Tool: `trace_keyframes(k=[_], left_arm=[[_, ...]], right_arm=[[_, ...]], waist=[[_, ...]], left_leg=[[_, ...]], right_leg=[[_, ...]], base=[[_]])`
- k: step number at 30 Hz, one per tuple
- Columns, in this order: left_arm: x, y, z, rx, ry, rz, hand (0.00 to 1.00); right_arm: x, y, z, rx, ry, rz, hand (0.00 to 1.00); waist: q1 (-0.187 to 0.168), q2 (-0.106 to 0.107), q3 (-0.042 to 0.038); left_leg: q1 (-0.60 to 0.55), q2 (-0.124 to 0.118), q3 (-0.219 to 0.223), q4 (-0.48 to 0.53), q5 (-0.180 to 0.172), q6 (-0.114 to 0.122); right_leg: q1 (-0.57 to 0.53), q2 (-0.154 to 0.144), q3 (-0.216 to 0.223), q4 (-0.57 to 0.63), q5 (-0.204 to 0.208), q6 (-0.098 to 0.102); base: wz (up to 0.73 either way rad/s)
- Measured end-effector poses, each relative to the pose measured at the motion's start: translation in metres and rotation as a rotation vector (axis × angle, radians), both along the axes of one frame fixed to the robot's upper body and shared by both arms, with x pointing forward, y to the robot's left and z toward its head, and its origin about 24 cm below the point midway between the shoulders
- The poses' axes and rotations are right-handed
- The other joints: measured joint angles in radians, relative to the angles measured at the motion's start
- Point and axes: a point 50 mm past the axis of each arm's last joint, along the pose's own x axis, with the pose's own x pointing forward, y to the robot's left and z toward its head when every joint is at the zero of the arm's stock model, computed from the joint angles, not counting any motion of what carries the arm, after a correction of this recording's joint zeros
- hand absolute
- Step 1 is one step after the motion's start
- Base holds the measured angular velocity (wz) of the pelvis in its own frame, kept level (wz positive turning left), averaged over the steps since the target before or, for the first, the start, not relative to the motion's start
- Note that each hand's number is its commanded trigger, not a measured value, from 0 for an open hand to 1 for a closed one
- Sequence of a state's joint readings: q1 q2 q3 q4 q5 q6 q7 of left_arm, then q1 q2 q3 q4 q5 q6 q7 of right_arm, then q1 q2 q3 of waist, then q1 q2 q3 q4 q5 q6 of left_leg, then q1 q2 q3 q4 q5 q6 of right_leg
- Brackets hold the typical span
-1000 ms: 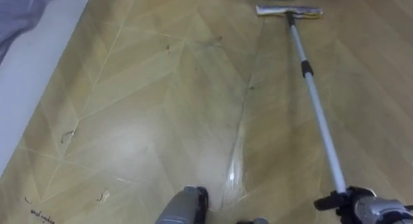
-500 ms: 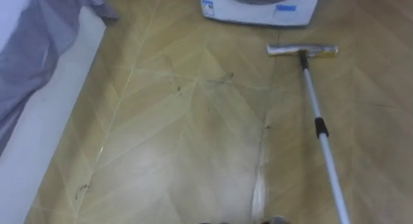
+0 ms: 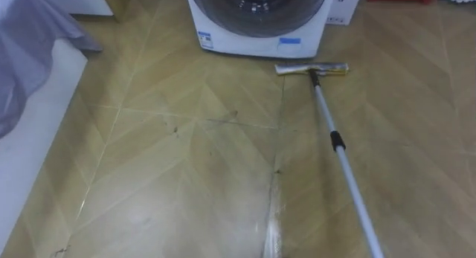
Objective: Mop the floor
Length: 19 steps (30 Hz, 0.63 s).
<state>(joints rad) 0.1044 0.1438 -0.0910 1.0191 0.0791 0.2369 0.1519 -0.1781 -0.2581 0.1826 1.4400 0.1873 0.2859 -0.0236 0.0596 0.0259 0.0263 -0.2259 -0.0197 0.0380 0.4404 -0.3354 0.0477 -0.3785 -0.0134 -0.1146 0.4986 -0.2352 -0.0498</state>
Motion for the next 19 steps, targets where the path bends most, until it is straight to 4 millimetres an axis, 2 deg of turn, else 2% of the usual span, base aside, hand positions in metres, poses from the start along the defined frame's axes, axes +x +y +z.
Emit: trace_keyframes(k=[2,4,6,9,13,14,19], left_arm=[[-0.009,0.004,0.000,0.025,0.011,0.008,0.00],[-0.026,0.005,-0.002,0.037,0.062,-0.009,0.00],[-0.034,0.007,-0.002,0.059,0.092,-0.039,0.00],[-0.043,0.014,0.000,0.101,0.123,-0.055,0.00],[-0.048,0.017,0.000,0.115,0.153,-0.042,0.00],[-0.050,0.017,0.000,0.116,0.160,-0.038,0.00],[-0.054,0.017,-0.001,0.110,0.185,-0.014,0.00]], right_arm=[[-0.012,0.007,-0.005,0.039,0.016,-0.010,1.00],[-0.026,0.007,-0.008,0.056,0.033,0.018,1.00],[-0.037,0.006,-0.009,0.051,0.067,0.063,1.00],[-0.053,0.005,-0.010,0.049,0.129,0.121,1.00],[-0.086,0.006,-0.012,0.055,0.211,0.172,1.00],[-0.089,0.007,-0.012,0.058,0.223,0.182,1.00],[-0.116,0.021,-0.015,0.133,0.293,0.175,1.00]], waist=[[0.010,-0.017,-0.0069],[-0.002,-0.017,-0.0107],[-0.002,-0.023,-0.0136],[-0.004,-0.036,-0.0225],[-0.023,-0.038,-0.0266],[-0.025,-0.038,-0.0275],[-0.038,-0.039,-0.0281]], left_leg=[[0.041,0.009,-0.007,-0.034,0.006,-0.009],[0.094,0.017,-0.016,-0.065,0.011,-0.013],[0.144,0.021,-0.013,-0.097,0.015,-0.018],[0.228,0.023,-0.012,-0.162,0.035,-0.022],[0.310,0.032,0.011,-0.197,0.041,-0.025],[0.320,0.034,0.016,-0.202,0.041,-0.025],[0.382,0.041,0.044,-0.222,0.041,-0.025]], right_leg=[[0.041,0.004,-0.005,-0.031,0.004,-0.005],[0.101,0.016,-0.025,-0.075,0.007,-0.009],[0.141,0.021,-0.019,-0.091,0.006,-0.009],[0.204,0.035,0.003,-0.125,0.006,-0.009],[0.280,0.051,0.005,-0.159,0.005,-0.009],[0.288,0.052,0.007,-0.160,0.004,-0.010],[0.330,0.067,0.061,-0.160,0.004,-0.012]], base=[[0.05],[0.09],[-0.05],[-0.10],[-0.05],[-0.24],[-0.22]])
